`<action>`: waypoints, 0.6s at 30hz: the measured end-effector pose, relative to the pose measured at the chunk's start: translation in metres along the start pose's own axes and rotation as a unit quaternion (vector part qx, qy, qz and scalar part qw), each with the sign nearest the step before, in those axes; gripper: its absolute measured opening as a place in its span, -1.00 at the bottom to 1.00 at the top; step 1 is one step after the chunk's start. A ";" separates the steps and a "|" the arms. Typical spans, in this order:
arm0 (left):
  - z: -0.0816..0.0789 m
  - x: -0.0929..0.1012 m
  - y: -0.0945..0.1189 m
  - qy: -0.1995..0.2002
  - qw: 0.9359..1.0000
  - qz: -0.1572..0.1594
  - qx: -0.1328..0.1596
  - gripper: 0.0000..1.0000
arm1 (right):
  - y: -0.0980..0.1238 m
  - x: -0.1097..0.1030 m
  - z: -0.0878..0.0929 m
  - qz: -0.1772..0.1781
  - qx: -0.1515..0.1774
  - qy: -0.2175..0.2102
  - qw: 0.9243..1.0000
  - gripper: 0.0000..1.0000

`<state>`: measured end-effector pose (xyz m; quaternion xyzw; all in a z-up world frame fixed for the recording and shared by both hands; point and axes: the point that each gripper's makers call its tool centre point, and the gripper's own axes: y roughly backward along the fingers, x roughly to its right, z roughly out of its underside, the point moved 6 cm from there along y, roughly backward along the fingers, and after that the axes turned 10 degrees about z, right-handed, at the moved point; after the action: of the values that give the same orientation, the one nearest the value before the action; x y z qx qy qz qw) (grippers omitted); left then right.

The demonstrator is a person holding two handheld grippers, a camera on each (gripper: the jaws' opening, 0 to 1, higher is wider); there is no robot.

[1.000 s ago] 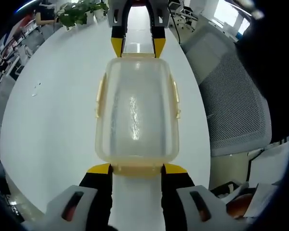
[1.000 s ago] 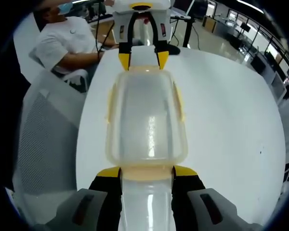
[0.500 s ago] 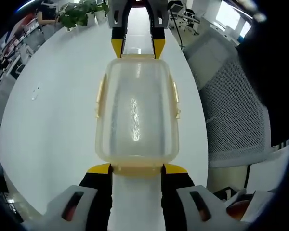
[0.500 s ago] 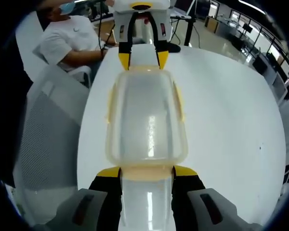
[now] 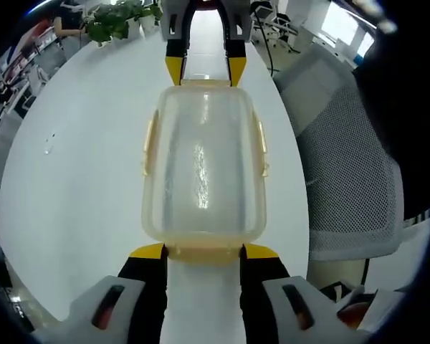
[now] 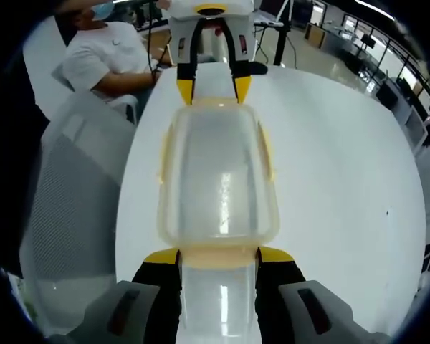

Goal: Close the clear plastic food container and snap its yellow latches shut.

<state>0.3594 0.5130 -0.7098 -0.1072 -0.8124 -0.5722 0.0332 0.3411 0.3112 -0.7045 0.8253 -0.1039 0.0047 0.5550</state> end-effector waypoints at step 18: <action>-0.022 0.000 -0.009 0.001 1.000 0.001 0.008 -0.24 | 0.006 0.000 0.022 0.003 -0.008 0.001 1.000 -0.23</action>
<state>0.3556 0.4898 -0.7110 -0.1073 -0.8168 -0.5658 0.0350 0.3375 0.2884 -0.7072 0.8206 -0.1058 0.0064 0.5615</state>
